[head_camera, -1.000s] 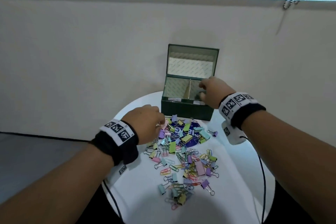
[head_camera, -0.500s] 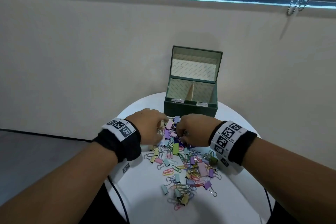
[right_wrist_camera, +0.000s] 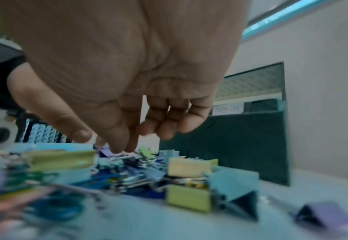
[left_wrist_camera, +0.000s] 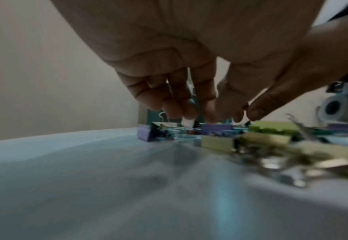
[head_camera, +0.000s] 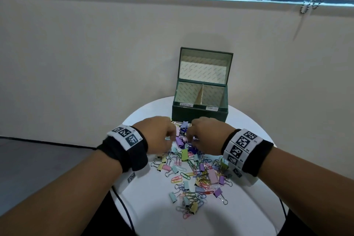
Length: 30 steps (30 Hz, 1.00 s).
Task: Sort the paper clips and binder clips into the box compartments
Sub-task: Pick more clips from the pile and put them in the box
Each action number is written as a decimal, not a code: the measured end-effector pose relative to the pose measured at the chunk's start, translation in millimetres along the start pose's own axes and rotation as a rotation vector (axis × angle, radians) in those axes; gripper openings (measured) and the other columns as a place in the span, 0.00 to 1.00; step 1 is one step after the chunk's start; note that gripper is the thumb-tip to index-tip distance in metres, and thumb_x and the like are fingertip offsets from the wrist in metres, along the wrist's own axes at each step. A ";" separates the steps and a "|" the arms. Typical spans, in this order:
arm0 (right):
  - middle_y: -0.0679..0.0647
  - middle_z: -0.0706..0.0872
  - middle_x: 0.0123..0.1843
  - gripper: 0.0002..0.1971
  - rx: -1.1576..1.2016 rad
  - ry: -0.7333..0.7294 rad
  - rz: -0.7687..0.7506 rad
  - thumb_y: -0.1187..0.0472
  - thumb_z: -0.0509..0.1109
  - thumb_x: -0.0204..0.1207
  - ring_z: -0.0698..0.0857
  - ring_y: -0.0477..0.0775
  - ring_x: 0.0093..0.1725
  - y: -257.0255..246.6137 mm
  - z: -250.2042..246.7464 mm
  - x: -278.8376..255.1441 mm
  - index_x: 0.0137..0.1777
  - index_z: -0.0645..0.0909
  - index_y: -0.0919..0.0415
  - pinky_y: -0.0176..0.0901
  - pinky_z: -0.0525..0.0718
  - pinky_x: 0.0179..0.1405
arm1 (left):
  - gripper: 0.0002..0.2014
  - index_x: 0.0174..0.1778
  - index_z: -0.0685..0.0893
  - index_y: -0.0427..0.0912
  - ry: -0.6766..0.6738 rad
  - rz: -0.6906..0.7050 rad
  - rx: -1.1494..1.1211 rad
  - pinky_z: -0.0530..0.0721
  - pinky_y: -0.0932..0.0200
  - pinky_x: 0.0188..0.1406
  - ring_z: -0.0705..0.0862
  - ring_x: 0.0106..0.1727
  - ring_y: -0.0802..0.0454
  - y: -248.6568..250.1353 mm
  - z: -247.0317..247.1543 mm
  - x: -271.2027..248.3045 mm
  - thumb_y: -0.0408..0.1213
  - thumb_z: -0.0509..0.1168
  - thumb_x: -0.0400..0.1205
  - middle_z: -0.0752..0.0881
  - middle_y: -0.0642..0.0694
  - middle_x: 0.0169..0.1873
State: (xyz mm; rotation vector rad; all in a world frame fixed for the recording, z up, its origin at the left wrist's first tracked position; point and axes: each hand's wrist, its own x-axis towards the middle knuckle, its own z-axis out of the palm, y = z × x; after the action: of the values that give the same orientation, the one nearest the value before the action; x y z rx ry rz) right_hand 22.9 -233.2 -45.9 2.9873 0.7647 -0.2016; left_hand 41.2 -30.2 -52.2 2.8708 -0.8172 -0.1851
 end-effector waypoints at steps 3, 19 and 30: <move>0.48 0.86 0.44 0.05 0.085 -0.061 0.006 0.52 0.70 0.76 0.85 0.55 0.45 -8.5 2.6 -4.9 0.45 0.86 0.50 0.44 0.84 0.42 | 0.04 0.42 0.83 0.57 -0.025 0.072 -0.008 0.84 0.53 0.52 0.79 0.48 0.57 6.4 0.7 -7.2 0.50 0.66 0.75 0.80 0.59 0.44; 0.52 0.87 0.39 0.05 0.507 0.073 0.122 0.65 0.72 0.75 0.84 0.52 0.38 13.9 -10.3 -18.9 0.39 0.79 0.59 0.48 0.89 0.43 | 0.16 0.63 0.83 0.67 -0.079 0.086 0.039 0.81 0.55 0.53 0.78 0.51 0.56 10.5 2.1 -12.8 0.44 0.66 0.81 0.75 0.59 0.51; 0.55 0.74 0.33 0.08 0.905 -0.089 0.339 0.70 0.60 0.76 0.70 0.51 0.30 41.3 -3.5 -47.3 0.38 0.76 0.60 0.41 0.68 0.30 | 0.08 0.51 0.87 0.59 -0.087 0.140 0.094 0.80 0.57 0.52 0.77 0.52 0.59 17.2 4.9 -6.8 0.54 0.69 0.80 0.75 0.59 0.50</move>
State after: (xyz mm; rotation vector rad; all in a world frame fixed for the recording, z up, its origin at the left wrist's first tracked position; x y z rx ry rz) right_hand 2.1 -291.5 -35.2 3.8167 0.1356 -0.8553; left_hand 25.8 -41.6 -53.5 2.8952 -1.0659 -0.2630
